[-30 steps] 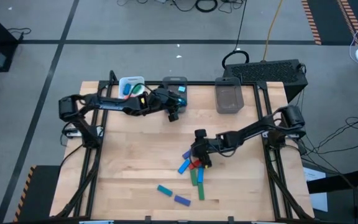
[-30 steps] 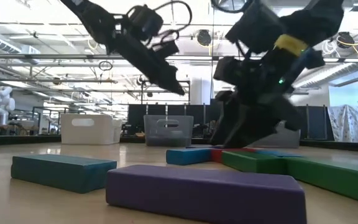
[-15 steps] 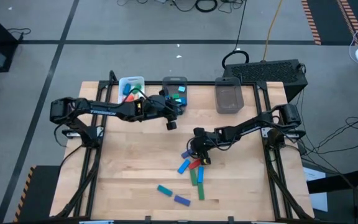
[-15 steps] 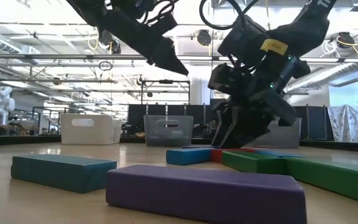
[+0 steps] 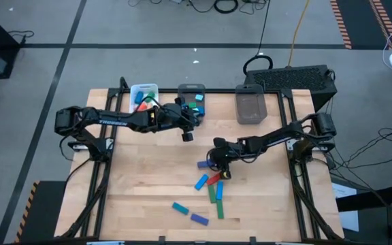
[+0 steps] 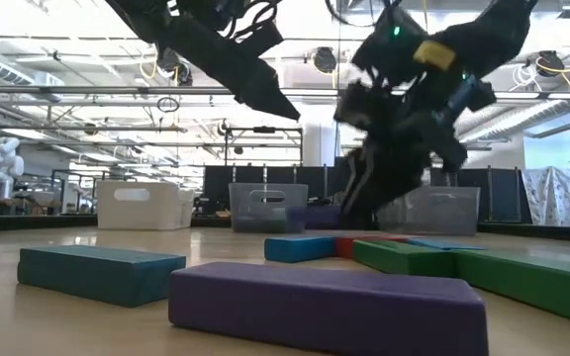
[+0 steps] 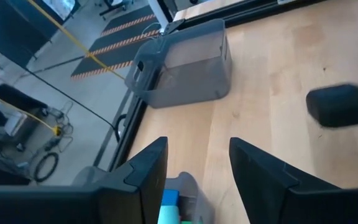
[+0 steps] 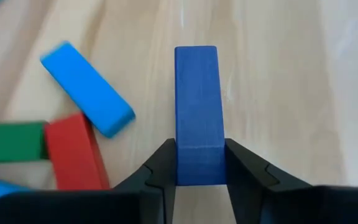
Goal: Sort blocks by size
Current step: Put the dark blue rectangular block into the right black bin
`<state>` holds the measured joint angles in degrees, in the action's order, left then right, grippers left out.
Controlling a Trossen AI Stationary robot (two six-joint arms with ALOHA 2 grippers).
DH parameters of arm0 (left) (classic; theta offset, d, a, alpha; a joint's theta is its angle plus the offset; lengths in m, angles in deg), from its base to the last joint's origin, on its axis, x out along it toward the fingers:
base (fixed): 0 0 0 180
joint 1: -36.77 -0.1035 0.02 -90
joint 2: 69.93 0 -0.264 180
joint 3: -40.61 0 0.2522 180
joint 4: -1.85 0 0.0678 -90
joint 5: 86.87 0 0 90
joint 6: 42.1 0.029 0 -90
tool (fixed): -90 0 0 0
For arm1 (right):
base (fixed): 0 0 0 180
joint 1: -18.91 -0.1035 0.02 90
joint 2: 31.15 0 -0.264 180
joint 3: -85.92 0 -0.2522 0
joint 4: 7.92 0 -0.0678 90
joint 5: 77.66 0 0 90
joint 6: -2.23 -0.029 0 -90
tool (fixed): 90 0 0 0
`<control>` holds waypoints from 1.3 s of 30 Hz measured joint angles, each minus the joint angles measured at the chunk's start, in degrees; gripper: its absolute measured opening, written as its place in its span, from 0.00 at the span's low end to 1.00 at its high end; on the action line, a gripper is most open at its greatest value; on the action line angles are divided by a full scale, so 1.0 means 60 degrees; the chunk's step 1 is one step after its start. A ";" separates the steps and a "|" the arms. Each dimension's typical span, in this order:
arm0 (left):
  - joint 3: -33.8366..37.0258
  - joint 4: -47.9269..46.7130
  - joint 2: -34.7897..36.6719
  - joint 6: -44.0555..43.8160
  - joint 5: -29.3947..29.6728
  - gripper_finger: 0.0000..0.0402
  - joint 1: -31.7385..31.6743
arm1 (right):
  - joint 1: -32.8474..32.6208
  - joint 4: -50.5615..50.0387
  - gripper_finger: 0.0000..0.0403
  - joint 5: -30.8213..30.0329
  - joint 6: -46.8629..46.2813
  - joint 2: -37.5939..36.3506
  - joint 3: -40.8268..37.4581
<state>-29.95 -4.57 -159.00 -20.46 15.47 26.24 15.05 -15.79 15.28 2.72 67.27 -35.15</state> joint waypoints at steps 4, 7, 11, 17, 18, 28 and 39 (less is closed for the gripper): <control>0.0000 0.0116 0.0000 0.0411 0.0051 0.44 0.0000 | 0.0007 -0.0102 0.23 -0.0088 0.0011 -0.0552 0.0007; 0.0000 0.0265 0.0000 0.0746 0.0199 0.44 0.0000 | 0.0011 -0.0114 0.23 -0.0512 0.0018 -0.1026 0.0007; 0.0000 0.0215 0.0000 0.1072 0.0390 0.44 0.0000 | 0.0022 -0.0171 0.23 -0.1128 0.0022 -0.1614 0.0015; 0.0000 0.0213 0.0000 0.1436 0.0382 0.44 0.0019 | 0.0087 -0.1580 0.23 -0.2569 0.0028 -0.2578 0.0033; 0.0000 0.0209 0.0000 0.1691 0.0306 0.44 0.0028 | 0.0116 -0.1876 0.23 -0.2779 -0.0017 -0.2740 0.0032; 0.0000 0.1023 -0.0011 0.1833 -0.1289 0.44 0.0495 | 0.0379 -0.1789 0.23 -0.4622 0.0398 -0.3722 0.0033; -0.0091 0.2097 -0.0011 -0.2320 -0.1712 0.44 0.0092 | -0.0206 -0.2083 0.24 -0.8192 0.1175 -0.3653 0.0033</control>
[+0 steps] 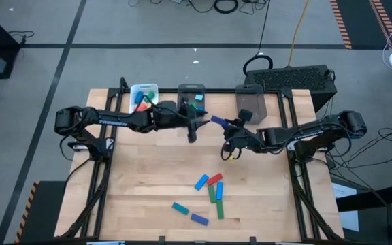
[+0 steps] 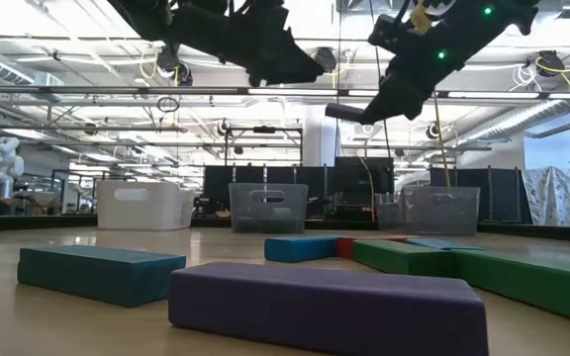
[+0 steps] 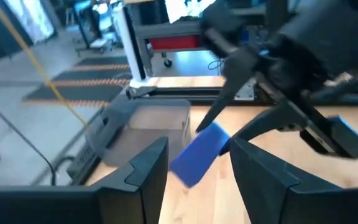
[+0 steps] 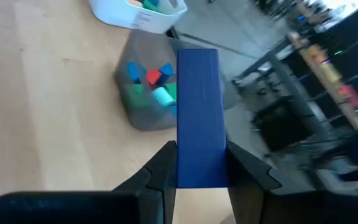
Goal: Sort blocks by size
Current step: Put the dark blue rectangular block into the right black bin
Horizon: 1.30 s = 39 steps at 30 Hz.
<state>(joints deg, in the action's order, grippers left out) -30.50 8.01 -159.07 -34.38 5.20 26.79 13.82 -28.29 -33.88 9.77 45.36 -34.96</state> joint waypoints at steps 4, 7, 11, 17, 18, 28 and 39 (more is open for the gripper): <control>-0.0001 -0.0057 0.0000 -0.1069 -0.0062 0.44 -0.0244 | -0.0219 0.0168 0.24 -0.0332 0.0589 0.0004 0.0000; -0.0007 -0.0166 -0.0112 -0.1659 -0.0705 0.44 -0.0392 | -0.0300 0.0479 0.24 -0.0359 0.0993 0.0004 0.0000; -0.0026 -0.0030 -0.0303 -0.2379 -0.1608 0.44 -0.0540 | -0.0318 0.0943 0.24 -0.0598 0.1487 0.0004 0.0000; -0.0025 0.0012 -0.0481 -0.2801 -0.1778 0.44 -0.0602 | -0.0358 0.1080 0.24 -0.0554 0.1932 0.0004 0.0000; -0.0016 -0.0013 -0.0498 -0.2939 -0.1795 0.44 -0.0602 | -0.0358 0.1081 0.24 -0.0550 0.1946 0.0004 0.0000; -0.0015 0.0993 -0.1014 -0.3245 -0.1956 0.44 -0.0598 | -0.0421 0.1356 0.24 -0.0491 0.2157 0.0004 0.0000; -0.0139 0.1138 -0.1024 -0.3330 -0.2335 0.20 -0.0602 | -0.0567 0.1318 0.24 -0.0568 0.2179 0.0005 0.0000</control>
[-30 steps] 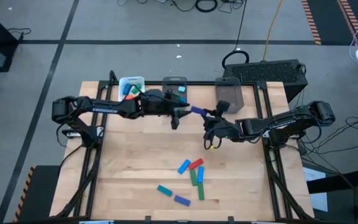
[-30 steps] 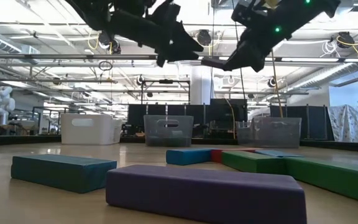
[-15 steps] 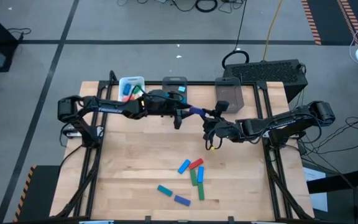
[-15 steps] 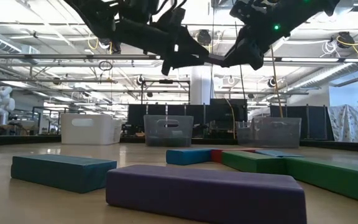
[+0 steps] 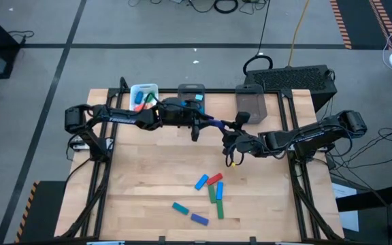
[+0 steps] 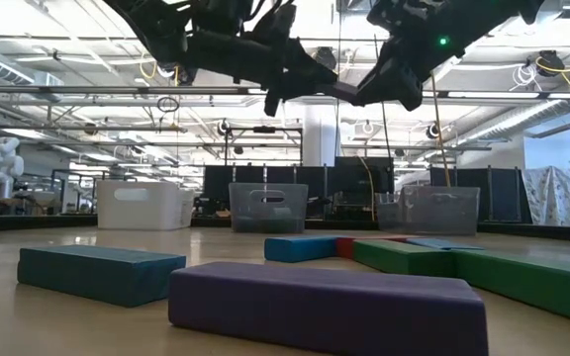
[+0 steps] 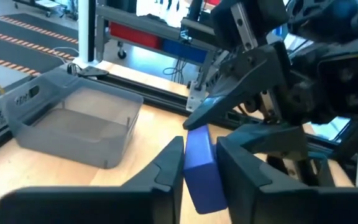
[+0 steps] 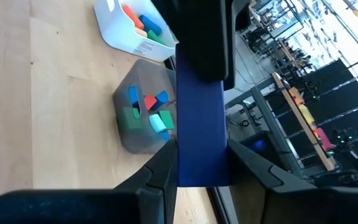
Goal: Sort blocks by size
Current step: Put the dark blue rectangular block into the right black bin
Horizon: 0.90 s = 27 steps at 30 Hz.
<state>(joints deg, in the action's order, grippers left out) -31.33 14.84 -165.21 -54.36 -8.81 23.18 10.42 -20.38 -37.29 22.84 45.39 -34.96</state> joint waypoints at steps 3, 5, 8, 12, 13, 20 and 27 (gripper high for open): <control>-0.0003 0.0008 0.0000 -0.0053 -0.0120 0.19 -0.0066 | -0.0039 0.0000 0.24 -0.0033 0.0034 0.0006 0.0000; -0.0003 0.0000 0.0000 -0.0053 -0.0457 0.19 -0.0159 | -0.0049 0.0021 0.24 -0.0069 0.0013 0.0006 0.0000; -0.0011 0.0012 0.0000 -0.0085 -0.0625 0.19 -0.0238 | -0.0052 0.0055 0.24 -0.0258 0.0007 0.0006 0.0000; -0.0012 -0.0044 0.0000 0.0010 -0.0692 0.28 -0.0240 | -0.0097 0.0072 0.24 -0.0365 -0.0099 0.0006 0.0000; -0.0005 -0.0084 0.0000 0.0018 -0.0718 0.32 -0.0243 | -0.0108 0.0067 0.24 -0.0485 -0.0108 0.0003 0.0000; 0.0000 -0.0076 -0.0018 0.0162 -0.0722 0.37 -0.0240 | -0.0108 0.0123 0.24 -0.0511 -0.0083 -0.0008 0.0000; -0.0091 -0.0018 -0.0155 -0.0074 -0.0713 0.19 -0.0239 | -0.0108 0.0042 0.24 -0.0592 0.0009 -0.0001 -0.0006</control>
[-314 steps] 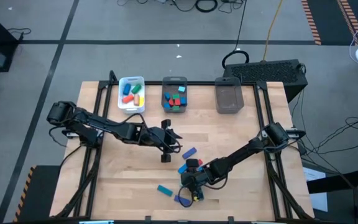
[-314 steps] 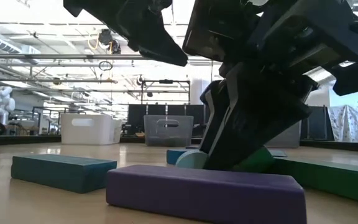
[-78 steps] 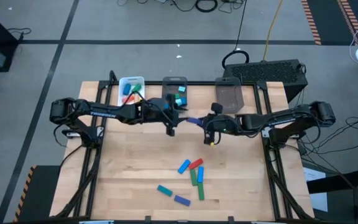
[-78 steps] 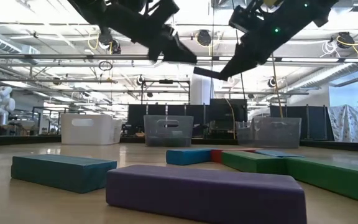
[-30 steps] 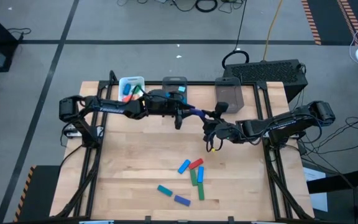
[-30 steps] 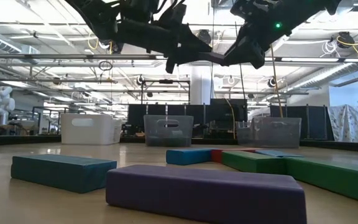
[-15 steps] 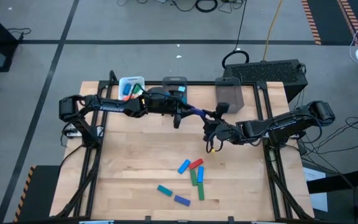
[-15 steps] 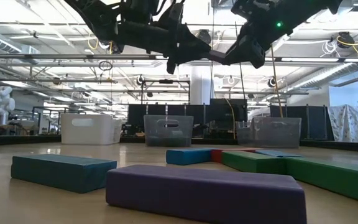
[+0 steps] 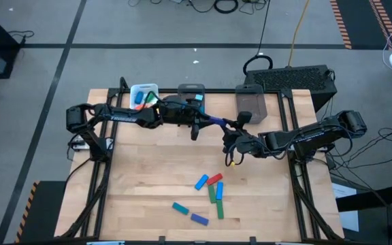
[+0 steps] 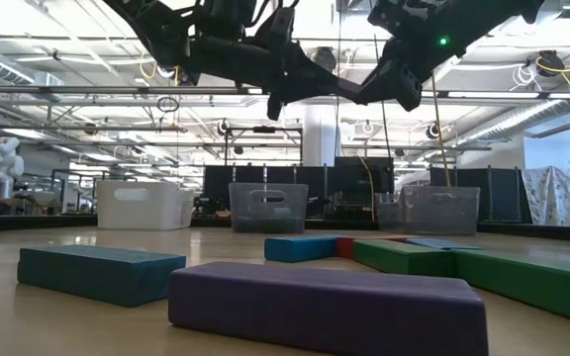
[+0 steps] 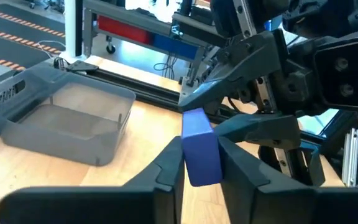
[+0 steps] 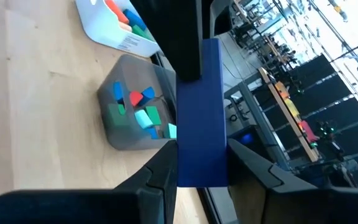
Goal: Sort blocks by size
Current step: Put the dark blue rectangular block into the right black bin
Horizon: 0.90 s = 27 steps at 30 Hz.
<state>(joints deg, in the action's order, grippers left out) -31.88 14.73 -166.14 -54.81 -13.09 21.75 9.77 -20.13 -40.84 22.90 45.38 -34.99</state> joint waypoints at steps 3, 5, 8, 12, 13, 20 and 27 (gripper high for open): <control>-0.0141 -0.0005 -0.0140 0.0011 -0.0033 0.18 -0.0013 | 0.0007 -0.0032 0.24 -0.0077 -0.0001 0.0000 -0.0010; -0.0194 -0.0043 -0.0202 0.0052 -0.0070 0.18 -0.0013 | 0.0004 -0.0047 0.24 -0.0086 -0.0009 0.0000 -0.0020; -0.0229 -0.0040 -0.0243 0.0094 -0.0107 0.18 -0.0016 | 0.0007 -0.0060 0.24 -0.0082 -0.0035 0.0000 -0.0023; -0.0229 -0.0036 -0.0249 0.0297 -0.0103 0.18 -0.0031 | 0.0007 -0.0140 0.26 -0.0048 -0.0272 0.0000 -0.0023; -0.0229 0.0003 -0.0260 0.0449 -0.0089 0.18 -0.0045 | 0.0006 -0.0161 0.27 -0.0122 -0.0399 0.0000 -0.0023; -0.0267 0.0631 -0.0383 0.1024 0.0215 0.16 -0.0301 | -0.0555 -0.0975 0.41 -0.3510 -0.1209 0.0000 0.0020; -0.1200 0.0688 -0.1566 0.0997 0.0047 0.16 -0.0752 | -0.1717 -0.1068 0.49 -0.5942 -0.2225 -0.0181 0.0020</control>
<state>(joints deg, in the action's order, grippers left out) -39.08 18.86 -175.54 -48.82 -12.80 17.24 -0.54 -26.54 -76.49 9.55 44.30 -34.87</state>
